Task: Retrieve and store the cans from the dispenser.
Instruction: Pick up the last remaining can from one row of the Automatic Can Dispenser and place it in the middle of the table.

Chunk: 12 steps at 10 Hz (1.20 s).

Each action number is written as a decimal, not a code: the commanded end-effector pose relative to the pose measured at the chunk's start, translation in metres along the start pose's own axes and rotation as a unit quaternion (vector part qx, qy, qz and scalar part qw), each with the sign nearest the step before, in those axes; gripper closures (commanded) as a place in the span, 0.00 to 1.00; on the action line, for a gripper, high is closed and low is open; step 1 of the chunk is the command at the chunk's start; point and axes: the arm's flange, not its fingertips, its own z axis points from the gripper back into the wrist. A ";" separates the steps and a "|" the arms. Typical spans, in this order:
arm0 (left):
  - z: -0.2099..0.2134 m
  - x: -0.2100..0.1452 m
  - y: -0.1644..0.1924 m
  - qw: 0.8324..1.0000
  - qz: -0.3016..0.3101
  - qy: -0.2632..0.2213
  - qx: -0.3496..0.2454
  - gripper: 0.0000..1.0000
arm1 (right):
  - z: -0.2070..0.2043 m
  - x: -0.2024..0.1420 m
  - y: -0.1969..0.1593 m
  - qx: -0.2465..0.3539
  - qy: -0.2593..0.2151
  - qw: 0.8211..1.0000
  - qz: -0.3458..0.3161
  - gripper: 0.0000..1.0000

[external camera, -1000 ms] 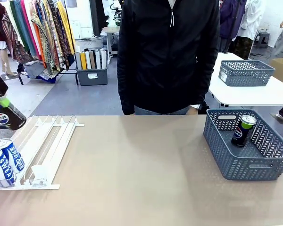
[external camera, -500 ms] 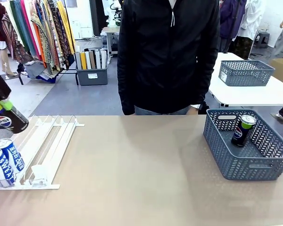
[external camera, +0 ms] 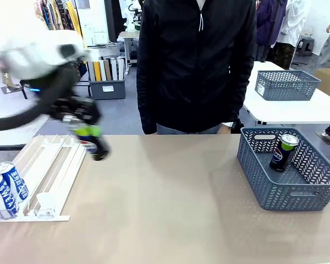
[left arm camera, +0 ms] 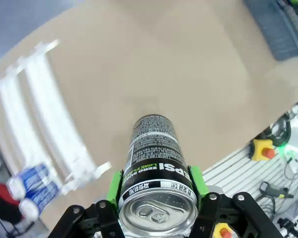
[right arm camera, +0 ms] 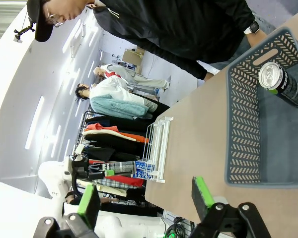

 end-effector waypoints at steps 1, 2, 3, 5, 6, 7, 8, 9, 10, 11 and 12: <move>-0.042 0.051 -0.058 0.996 -0.083 0.017 -0.002 1.00 | -0.002 0.002 0.001 0.015 -0.010 1.000 0.013 0.00; -0.074 0.063 -0.095 0.991 -0.129 0.025 -0.010 1.00 | -0.002 0.002 0.001 0.015 -0.010 1.000 0.013 0.00; -0.101 0.071 -0.123 0.985 -0.168 0.033 -0.012 1.00 | -0.002 0.002 0.001 0.015 -0.010 1.000 0.013 0.00; -0.142 0.070 -0.157 0.971 -0.227 0.065 -0.032 1.00 | -0.002 0.002 0.001 0.015 -0.010 1.000 0.013 0.00; -0.157 0.062 -0.164 0.967 -0.241 0.076 -0.039 1.00 | -0.002 0.002 0.001 0.015 -0.010 1.000 0.013 0.00; -0.172 0.057 -0.170 0.966 -0.249 0.062 -0.017 1.00 | -0.002 0.002 0.001 0.015 -0.010 1.000 0.013 0.00; -0.187 0.052 -0.173 0.964 -0.255 0.071 0.008 1.00 | -0.002 0.002 0.001 0.015 -0.010 1.000 0.013 0.00; -0.199 0.050 -0.175 0.961 -0.266 0.072 0.036 1.00 | -0.002 0.002 0.001 0.015 -0.010 1.000 0.013 0.00; -0.205 0.050 -0.176 0.960 -0.258 0.071 0.080 1.00 | -0.002 0.002 0.001 0.015 -0.010 1.000 0.013 0.00; -0.211 0.051 -0.175 0.962 -0.248 0.076 0.089 1.00 | -0.002 0.002 0.001 0.015 -0.010 1.000 0.013 0.00; -0.219 0.051 -0.173 0.964 -0.236 0.082 0.089 1.00 | -0.002 0.002 0.001 0.015 -0.010 1.000 0.013 0.00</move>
